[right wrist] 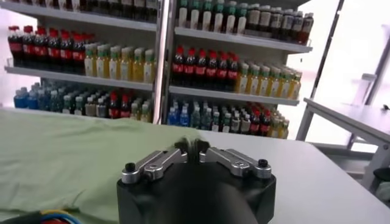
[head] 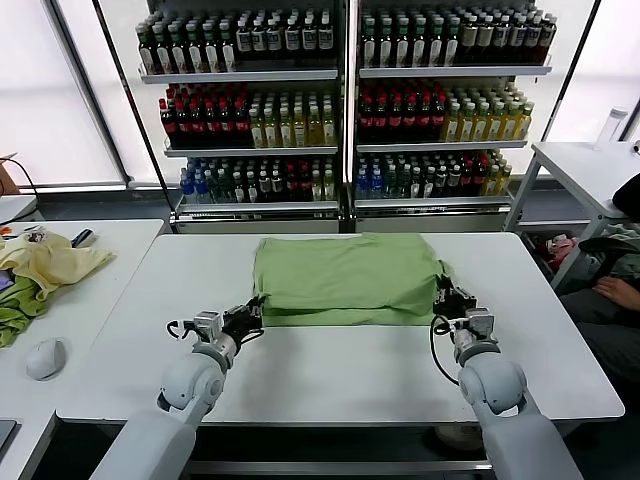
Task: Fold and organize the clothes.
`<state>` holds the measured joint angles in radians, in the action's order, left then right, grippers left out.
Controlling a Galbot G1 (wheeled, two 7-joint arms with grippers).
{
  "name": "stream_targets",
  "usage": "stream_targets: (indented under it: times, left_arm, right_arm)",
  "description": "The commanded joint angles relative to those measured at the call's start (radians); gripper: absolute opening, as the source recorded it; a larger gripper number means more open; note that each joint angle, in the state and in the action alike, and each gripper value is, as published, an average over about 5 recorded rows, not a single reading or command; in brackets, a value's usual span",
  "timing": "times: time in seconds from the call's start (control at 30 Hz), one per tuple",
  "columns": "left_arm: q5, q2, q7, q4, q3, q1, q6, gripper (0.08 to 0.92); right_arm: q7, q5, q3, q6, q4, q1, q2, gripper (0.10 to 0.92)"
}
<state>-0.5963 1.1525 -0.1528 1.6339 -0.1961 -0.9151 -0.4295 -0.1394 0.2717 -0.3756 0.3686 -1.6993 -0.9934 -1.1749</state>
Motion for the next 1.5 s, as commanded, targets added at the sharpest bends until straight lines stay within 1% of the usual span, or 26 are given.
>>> stream_targets:
  times: [0.03, 0.17, 0.23, 0.4, 0.5, 0.6, 0.73, 0.8, 0.93, 1.2, 1.5]
  left_arm:
    - [0.012, -0.006, -0.026, 0.045, -0.033, -0.045, -0.001, 0.342]
    - [0.013, -0.017, -0.034, 0.097, -0.053, -0.097, -0.004, 0.463]
    - [0.015, -0.022, -0.035, 0.103, -0.055, -0.113, -0.005, 0.514]
    - [0.025, -0.026, -0.035, 0.07, -0.04, -0.105, -0.017, 0.662]
    - [0.035, -0.023, -0.032, 0.033, -0.022, -0.076, -0.029, 0.748]
    - [0.051, -0.015, -0.028, -0.019, -0.004, -0.048, -0.038, 0.805]
    - [0.054, -0.008, -0.024, -0.045, 0.006, -0.035, -0.042, 0.821]
    - [0.053, -0.007, -0.021, -0.045, 0.009, -0.036, -0.042, 0.82]
    - [0.047, -0.008, -0.014, -0.048, 0.017, -0.035, -0.046, 0.749]
    - [0.013, -0.008, -0.007, -0.062, 0.019, -0.024, -0.053, 0.516]
    - [-0.038, -0.018, 0.001, 0.0, 0.007, -0.04, -0.058, 0.256]
  right_arm:
    - [0.001, -0.022, -0.018, 0.019, -0.019, -0.04, 0.006, 0.457]
    - [-0.012, -0.009, -0.057, 0.036, -0.045, -0.091, 0.02, 0.569]
    - [-0.023, -0.006, -0.07, 0.045, -0.042, -0.106, 0.022, 0.621]
    - [-0.045, 0.005, -0.075, 0.073, -0.003, -0.11, 0.018, 0.756]
    - [-0.05, 0.013, -0.067, 0.096, 0.011, -0.1, 0.013, 0.808]
    - [-0.052, 0.017, -0.055, 0.111, 0.019, -0.088, 0.007, 0.821]
    - [-0.052, 0.028, -0.039, 0.116, 0.025, -0.076, 0.004, 0.814]
    - [-0.052, 0.04, -0.035, 0.113, 0.028, -0.071, 0.003, 0.78]
    - [-0.049, 0.058, -0.028, 0.104, 0.036, -0.057, 0.005, 0.673]
    - [-0.038, 0.073, -0.017, 0.101, 0.044, -0.042, 0.009, 0.44]
    - [-0.032, 0.078, -0.025, 0.098, -0.003, -0.093, 0.017, 0.189]
